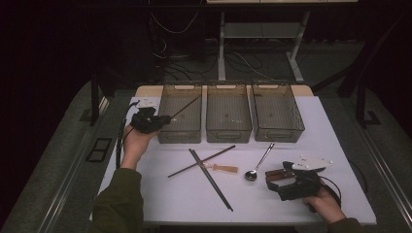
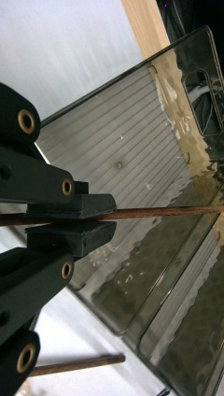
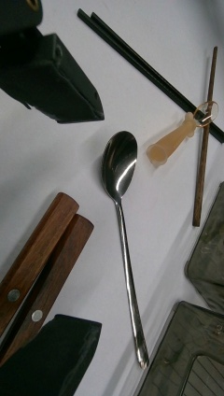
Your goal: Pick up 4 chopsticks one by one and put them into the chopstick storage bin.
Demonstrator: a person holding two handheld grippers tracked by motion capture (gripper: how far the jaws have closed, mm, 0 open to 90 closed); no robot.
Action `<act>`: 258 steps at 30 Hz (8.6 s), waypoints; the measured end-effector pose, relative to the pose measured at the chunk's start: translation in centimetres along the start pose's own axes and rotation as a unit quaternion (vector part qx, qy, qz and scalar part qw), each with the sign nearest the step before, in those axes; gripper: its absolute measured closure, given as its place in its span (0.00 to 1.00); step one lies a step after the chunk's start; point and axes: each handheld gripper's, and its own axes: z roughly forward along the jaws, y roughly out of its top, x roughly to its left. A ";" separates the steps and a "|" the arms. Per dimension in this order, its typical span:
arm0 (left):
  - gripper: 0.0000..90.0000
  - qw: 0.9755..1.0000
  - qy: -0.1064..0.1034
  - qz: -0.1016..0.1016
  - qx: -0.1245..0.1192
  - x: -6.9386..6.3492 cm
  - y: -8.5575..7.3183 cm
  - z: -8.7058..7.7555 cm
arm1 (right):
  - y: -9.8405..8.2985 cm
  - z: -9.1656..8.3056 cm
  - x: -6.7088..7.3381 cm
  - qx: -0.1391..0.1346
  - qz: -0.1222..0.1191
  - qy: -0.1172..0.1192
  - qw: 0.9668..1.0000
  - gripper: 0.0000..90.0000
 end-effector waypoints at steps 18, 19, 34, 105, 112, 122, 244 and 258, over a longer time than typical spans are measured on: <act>0.94 0.999 0.024 -0.037 0.010 0.7 1.4 3.7 | 0.0 -0.2 0.1 -0.005 0.002 0.003 1.000 0.02; 0.94 0.999 0.025 -0.038 0.009 0.8 1.3 3.9 | 0.0 -0.2 0.0 -0.005 0.002 0.004 1.000 0.02; 0.94 0.997 0.044 -0.050 0.024 1.2 1.0 5.4 | 0.0 -0.3 0.1 -0.007 0.002 0.007 1.000 0.02; 0.31 0.995 -0.083 0.057 0.010 -8.9 -6.4 -1.6 | 0.0 -0.3 0.3 -0.005 -0.002 0.001 1.000 0.02; 0.44 0.993 -0.083 0.081 0.032 -9.6 -7.3 -1.0 | 0.1 -0.2 0.3 -0.005 -0.004 0.002 1.000 0.02; 0.58 0.990 -0.094 0.091 0.048 -9.8 -7.7 0.2 | 0.1 -0.2 0.3 -0.004 -0.002 0.001 1.000 0.02; 0.94 0.989 -0.124 0.082 0.026 -8.1 -5.7 -3.9 | 0.0 -0.1 0.3 -0.001 -0.004 0.003 1.000 0.02; 0.94 0.992 -0.108 0.063 0.019 -6.7 -4.3 -3.6 | 0.0 -0.2 0.3 -0.002 -0.003 0.002 1.000 0.02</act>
